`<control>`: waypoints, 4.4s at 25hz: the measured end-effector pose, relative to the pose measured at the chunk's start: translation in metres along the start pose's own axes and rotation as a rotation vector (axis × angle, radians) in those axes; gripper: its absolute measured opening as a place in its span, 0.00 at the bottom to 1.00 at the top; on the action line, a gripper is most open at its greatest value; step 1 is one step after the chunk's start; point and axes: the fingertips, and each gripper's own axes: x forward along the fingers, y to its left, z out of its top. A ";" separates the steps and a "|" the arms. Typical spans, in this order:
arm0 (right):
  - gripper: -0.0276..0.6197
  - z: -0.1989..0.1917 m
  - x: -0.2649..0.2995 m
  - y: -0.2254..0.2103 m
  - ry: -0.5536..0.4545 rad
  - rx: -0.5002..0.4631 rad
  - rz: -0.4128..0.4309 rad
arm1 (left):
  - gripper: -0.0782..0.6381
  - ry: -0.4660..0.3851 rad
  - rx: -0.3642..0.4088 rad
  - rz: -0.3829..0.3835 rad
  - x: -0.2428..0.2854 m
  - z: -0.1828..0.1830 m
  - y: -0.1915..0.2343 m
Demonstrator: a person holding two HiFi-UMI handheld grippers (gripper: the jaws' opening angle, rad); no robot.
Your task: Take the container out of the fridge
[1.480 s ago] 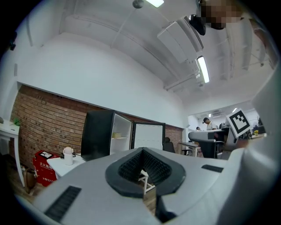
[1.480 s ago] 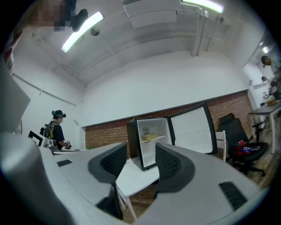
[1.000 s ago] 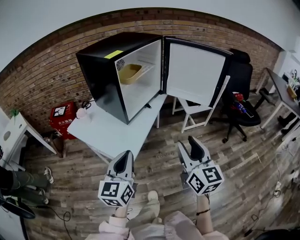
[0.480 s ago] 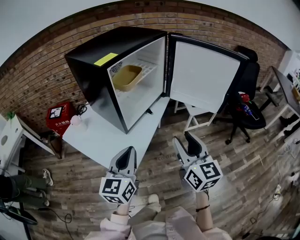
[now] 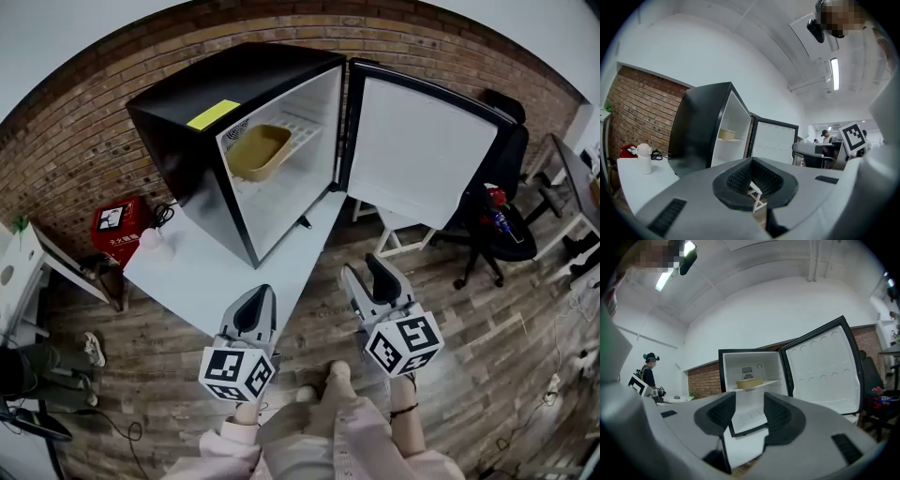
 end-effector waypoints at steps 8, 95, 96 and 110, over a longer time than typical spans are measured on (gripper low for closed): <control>0.33 -0.003 0.040 -0.015 0.010 -0.017 0.064 | 0.10 0.005 -0.008 0.031 0.031 -0.001 0.011; 0.08 -0.023 0.259 0.032 0.460 -1.501 1.275 | 0.10 -0.077 -0.083 0.389 0.155 0.045 0.088; 0.08 -0.024 0.256 0.030 0.462 -1.497 1.273 | 0.10 -0.076 -0.081 0.382 0.155 0.045 0.087; 0.07 -0.033 0.208 0.012 0.464 -1.359 1.192 | 0.10 -0.046 -0.049 0.325 0.143 0.033 0.071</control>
